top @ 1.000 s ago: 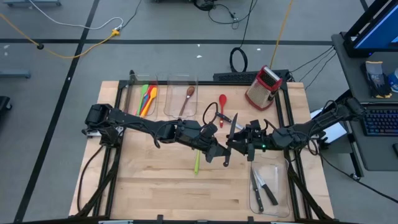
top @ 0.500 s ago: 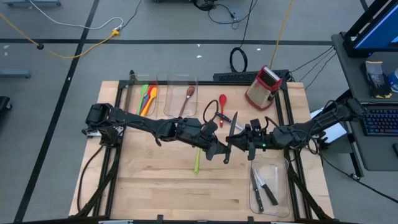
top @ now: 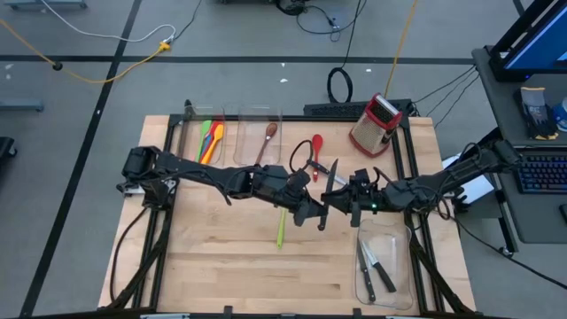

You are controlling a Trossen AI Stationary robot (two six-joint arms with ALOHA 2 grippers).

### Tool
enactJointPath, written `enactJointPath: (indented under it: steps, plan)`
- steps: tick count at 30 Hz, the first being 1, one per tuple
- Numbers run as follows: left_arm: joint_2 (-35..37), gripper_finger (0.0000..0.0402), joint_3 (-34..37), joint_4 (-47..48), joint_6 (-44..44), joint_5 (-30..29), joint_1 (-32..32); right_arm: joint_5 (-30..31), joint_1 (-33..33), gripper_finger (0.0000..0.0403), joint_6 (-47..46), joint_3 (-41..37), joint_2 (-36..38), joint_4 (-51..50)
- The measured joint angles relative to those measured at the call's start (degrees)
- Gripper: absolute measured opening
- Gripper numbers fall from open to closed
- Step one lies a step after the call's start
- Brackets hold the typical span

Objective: Pick & Place Kitchen Items
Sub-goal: Put the knife into the bottom transparent bin

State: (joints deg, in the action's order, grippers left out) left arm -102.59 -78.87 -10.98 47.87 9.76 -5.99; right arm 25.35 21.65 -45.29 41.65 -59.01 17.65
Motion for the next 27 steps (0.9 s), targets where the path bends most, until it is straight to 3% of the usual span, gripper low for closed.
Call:
enactJointPath:
  steps: [7, 15, 20, 27]
  plan:
    - [0.02, 0.0204, -0.08, 2.14, -0.51, 0.20, 0.14, -0.09, 0.00, 0.0038, -1.94, -0.05, -0.06, -2.22]
    - [0.07, 0.0279, -0.09, 16.76, -5.36, 15.58, 4.00, -1.62, 0.00, 0.0038, -7.11, -0.05, 3.04, -9.19]
    - [0.07, 0.0284, -0.09, 27.44, -9.76, 10.79, 5.26, -4.89, 0.11, 0.0038, -14.20, -0.05, 7.79, -17.35]
    - [0.07, 0.0269, -0.08, 32.16, -14.97, 4.66, 6.00, -14.01, 2.32, 0.0038, -29.68, -0.02, 13.84, -32.48]
